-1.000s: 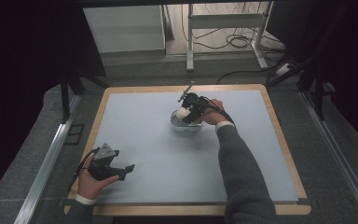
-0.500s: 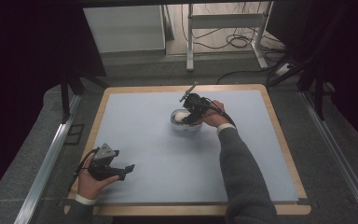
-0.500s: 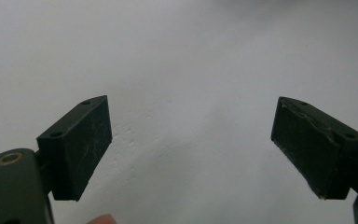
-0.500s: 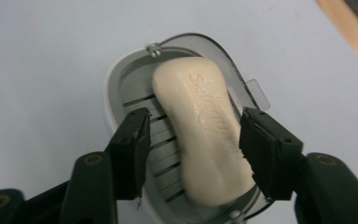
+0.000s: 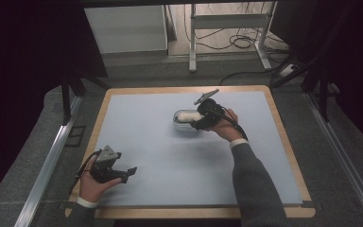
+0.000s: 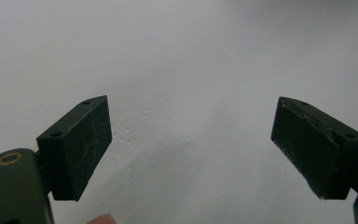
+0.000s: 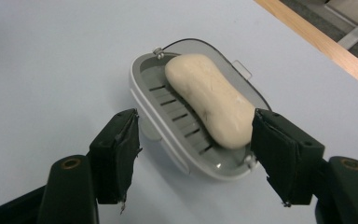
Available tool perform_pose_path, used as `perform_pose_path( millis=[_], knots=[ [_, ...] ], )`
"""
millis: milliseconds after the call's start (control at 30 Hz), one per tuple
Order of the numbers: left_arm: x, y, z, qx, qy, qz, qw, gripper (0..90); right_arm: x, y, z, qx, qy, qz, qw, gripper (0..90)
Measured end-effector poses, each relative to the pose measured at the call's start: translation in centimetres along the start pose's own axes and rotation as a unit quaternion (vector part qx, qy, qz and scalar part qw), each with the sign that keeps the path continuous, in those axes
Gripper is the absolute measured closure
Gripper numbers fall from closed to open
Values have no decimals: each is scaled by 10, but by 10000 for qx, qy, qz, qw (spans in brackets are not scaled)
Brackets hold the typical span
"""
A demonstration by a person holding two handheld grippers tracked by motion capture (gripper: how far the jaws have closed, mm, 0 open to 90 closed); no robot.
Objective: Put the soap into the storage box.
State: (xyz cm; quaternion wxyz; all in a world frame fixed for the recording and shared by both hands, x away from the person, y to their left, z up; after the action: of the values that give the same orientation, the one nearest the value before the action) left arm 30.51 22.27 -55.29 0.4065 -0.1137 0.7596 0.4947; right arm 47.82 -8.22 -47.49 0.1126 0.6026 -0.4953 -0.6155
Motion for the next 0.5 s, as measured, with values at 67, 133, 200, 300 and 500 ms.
perform_pose_path(
  millis=[67,133,200,300,500],
  knots=[
    [0,0,0,-1,0,-2,10000,127,7,7,4,53,-71,-113,9999,314],
    [0,0,0,-3,3,3,10000,127,13,12,7,89,-121,-213,9997,305],
    [0,1,1,-2,18,-10,10000,126,23,20,11,122,-148,-308,9993,303],
    [0,2,2,-15,29,-19,10000,126,39,31,16,178,-210,-384,9989,299],
    [0,1,1,-29,16,13,10000,126,78,50,28,352,-398,-448,9976,287]
  ],
)
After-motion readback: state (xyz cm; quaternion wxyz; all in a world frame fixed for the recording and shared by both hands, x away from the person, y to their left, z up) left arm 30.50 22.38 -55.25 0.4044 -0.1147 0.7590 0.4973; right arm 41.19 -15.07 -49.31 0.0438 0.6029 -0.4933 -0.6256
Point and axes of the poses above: each handheld gripper's, and its own axes: y roughly backward along the jaws, x roughly out of its underside, z roughly to its left, the point moved 5 cm from there along -y, roughly forward along the jaws, and after that the axes turned 10 degrees about y, right-handed, at the moved point
